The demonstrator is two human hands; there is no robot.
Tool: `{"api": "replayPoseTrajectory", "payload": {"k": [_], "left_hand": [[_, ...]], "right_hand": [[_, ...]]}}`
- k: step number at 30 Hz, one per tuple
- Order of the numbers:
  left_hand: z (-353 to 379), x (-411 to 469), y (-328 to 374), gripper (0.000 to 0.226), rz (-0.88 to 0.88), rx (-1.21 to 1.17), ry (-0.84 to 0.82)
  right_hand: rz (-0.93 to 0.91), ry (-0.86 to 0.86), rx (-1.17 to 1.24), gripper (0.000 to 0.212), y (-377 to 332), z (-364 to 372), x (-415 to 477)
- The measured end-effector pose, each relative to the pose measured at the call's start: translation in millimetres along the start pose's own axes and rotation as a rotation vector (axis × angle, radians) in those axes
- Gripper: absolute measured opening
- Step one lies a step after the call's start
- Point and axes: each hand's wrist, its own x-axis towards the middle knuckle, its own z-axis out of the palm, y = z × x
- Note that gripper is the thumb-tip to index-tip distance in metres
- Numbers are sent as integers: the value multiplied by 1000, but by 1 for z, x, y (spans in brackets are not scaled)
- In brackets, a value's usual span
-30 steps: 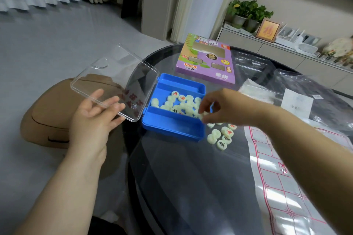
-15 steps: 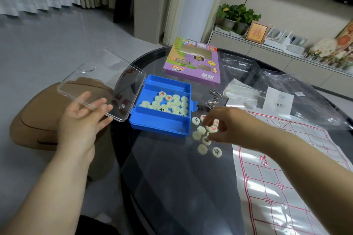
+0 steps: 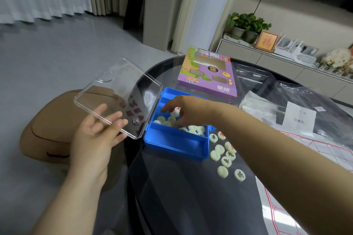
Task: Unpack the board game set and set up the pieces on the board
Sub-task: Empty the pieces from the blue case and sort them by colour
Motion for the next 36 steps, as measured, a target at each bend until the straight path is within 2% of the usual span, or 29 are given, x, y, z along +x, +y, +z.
{"api": "replayPoseTrajectory", "payload": {"k": [3, 6, 18, 25, 27, 30, 32, 33, 36], "left_hand": [[1, 0, 0, 45, 1, 6, 0], [0, 0, 1, 48, -13, -3, -2], [2, -1, 0, 46, -10, -1, 4], [1, 0, 0, 46, -8, 13, 8], [1, 0, 0, 48, -13, 14, 4], [0, 1, 0, 50, -12, 19, 5], [-1, 1, 0, 49, -12, 24, 6], [-1, 0, 1, 50, -13, 24, 5], [-3, 0, 1, 51, -12, 23, 7]], "right_hand": [[-10, 8, -35, 43, -5, 1, 8], [-6, 91, -102, 35, -6, 4, 15], [5, 144, 23, 23, -8, 14, 22], [54, 129, -115, 18, -12, 13, 27], [52, 173, -91, 15, -9, 12, 23], [33, 328, 29, 19, 0, 3, 8], [-14, 376, 126, 9, 4, -6, -14], [-35, 362, 142, 3, 6, -9, -28], [-26, 247, 81, 8, 9, 0, -69]]}}
